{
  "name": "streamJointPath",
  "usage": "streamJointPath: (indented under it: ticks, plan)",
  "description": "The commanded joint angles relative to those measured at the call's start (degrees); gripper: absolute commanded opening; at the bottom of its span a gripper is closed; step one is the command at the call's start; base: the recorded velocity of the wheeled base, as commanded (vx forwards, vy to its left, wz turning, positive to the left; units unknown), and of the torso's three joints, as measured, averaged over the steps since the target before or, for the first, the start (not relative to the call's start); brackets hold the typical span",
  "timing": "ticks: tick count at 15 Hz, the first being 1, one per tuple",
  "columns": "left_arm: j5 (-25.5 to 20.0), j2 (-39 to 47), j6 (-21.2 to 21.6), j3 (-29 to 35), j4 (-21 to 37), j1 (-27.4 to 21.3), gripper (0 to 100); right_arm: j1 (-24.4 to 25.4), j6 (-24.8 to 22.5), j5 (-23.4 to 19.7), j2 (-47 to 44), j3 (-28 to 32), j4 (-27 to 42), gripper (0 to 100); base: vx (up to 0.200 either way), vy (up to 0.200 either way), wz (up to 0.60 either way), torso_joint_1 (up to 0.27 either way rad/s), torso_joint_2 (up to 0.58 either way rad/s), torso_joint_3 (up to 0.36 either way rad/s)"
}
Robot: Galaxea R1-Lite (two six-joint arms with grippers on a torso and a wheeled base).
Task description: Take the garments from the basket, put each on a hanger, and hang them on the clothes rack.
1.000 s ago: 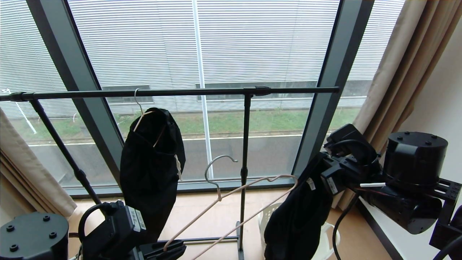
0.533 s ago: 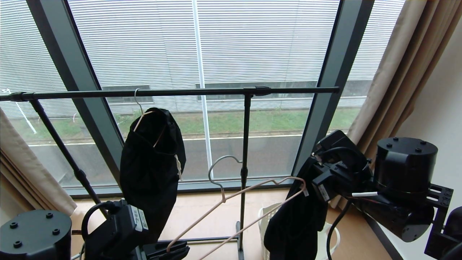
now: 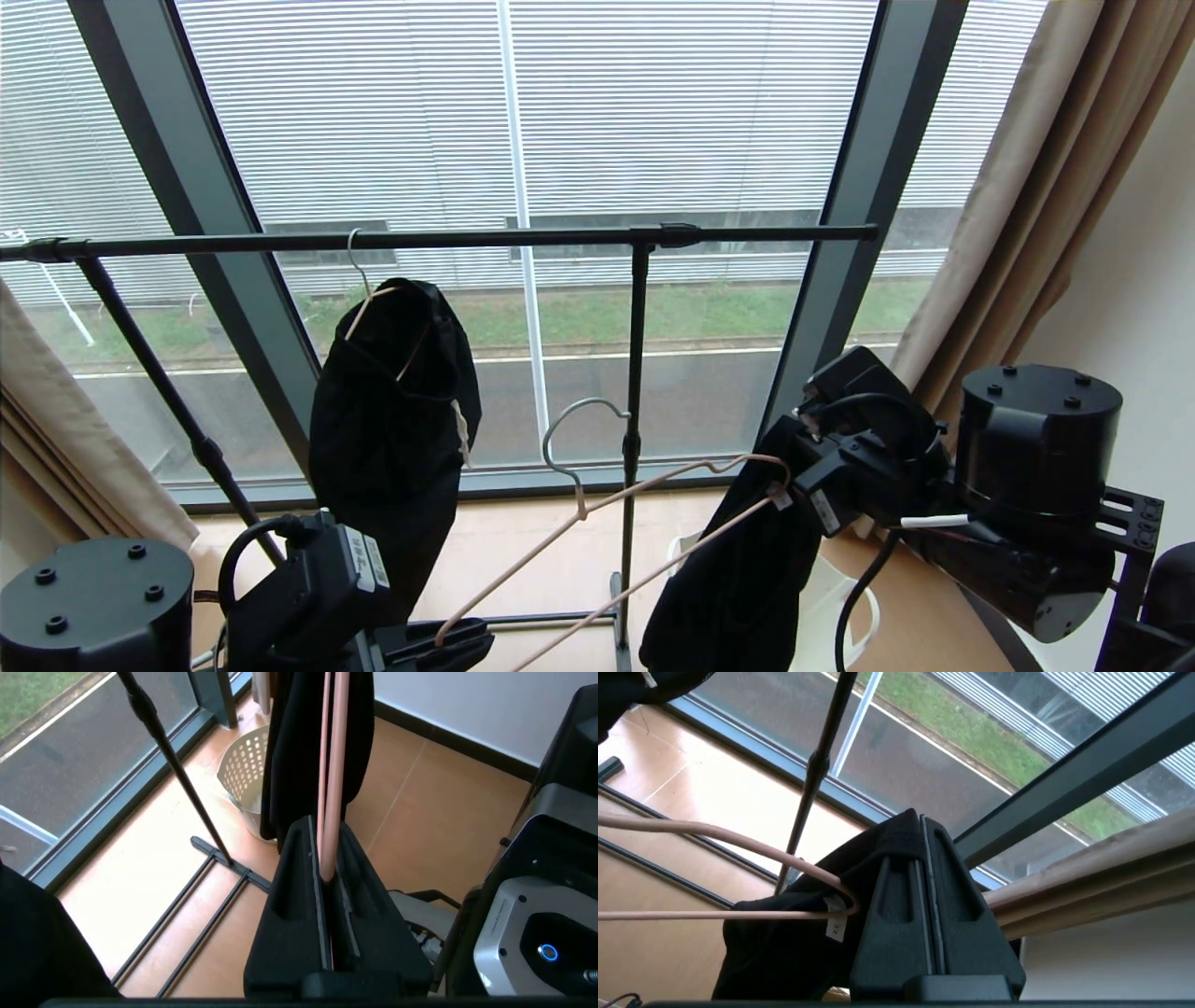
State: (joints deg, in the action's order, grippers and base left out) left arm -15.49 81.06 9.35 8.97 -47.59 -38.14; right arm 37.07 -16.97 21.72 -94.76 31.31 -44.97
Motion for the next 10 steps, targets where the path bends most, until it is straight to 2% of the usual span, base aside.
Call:
streamJointPath:
  ticks: [1, 4, 7, 10]
  plan:
    - [0.0, 0.2, 0.0, 0.0, 0.0, 0.0, 0, 0.5, 0.0, 0.0, -0.4, -0.1, 0.0, 0, 0.000, 0.000, 0.00, 0.000, 0.00, 0.000]
    - [0.0, -0.1, -0.1, 0.2, 0.0, 0.0, 0, 0.6, 0.4, 0.1, -1.2, 0.3, -0.1, 0, 0.000, 0.000, 0.00, 0.000, 0.00, 0.000]
    - [-0.1, 0.0, 0.0, 0.0, 0.0, -0.2, 0, 0.6, 1.9, 4.5, -3.9, 1.3, -3.5, 0, 0.000, 0.000, 0.00, 0.000, 0.00, 0.000]
    - [0.0, 0.2, -0.2, 0.4, 0.0, 0.3, 0, 0.6, 1.8, 4.6, -4.0, 0.9, -5.0, 0, 0.000, 0.000, 0.00, 0.000, 0.00, 0.000]
